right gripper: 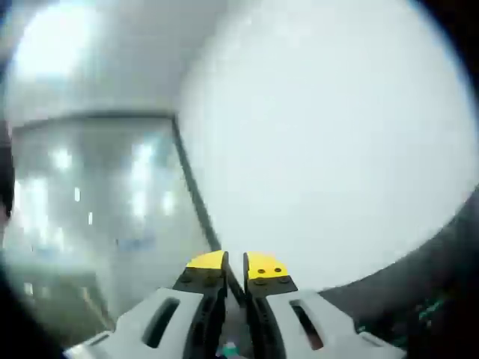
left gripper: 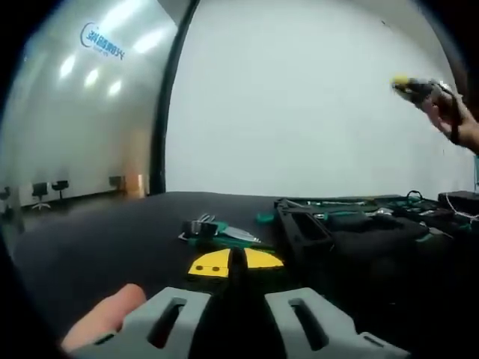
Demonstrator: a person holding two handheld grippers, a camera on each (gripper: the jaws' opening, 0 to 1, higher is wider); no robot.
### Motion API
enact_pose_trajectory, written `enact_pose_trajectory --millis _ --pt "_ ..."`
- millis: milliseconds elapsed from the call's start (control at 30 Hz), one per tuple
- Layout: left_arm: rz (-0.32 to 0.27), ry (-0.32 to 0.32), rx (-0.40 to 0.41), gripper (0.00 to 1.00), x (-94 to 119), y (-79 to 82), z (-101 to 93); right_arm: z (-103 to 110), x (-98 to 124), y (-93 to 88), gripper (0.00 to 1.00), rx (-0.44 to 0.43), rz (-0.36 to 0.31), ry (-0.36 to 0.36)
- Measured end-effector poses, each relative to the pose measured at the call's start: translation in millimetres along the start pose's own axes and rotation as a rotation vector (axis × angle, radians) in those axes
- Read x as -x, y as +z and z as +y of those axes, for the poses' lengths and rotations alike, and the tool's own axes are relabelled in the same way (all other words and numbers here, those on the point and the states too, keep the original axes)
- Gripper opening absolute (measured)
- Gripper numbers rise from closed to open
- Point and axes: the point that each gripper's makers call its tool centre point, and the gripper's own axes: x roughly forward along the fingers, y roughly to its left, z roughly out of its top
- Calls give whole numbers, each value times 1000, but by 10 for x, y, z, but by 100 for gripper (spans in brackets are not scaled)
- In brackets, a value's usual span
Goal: Pick up the tools and put them into their designated positions in the toolbox.
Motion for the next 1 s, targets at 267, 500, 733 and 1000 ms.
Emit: enact_pose_trajectory --millis 267,500,733,1000 --pt "11 -9 27 6 -2 -18 -10 -1037 1195 -318 7 437 85 -281" --pt "17 -21 49 7 22 -27 -35 -958 1730 -465 5 1179 64 -229" --pt "14 -24 61 7 102 -1 -125 -793 1606 -648 5 1267 91 -194" --pt "11 -33 66 6 45 0 -55 -869 1706 -422 12 1213 53 -249"
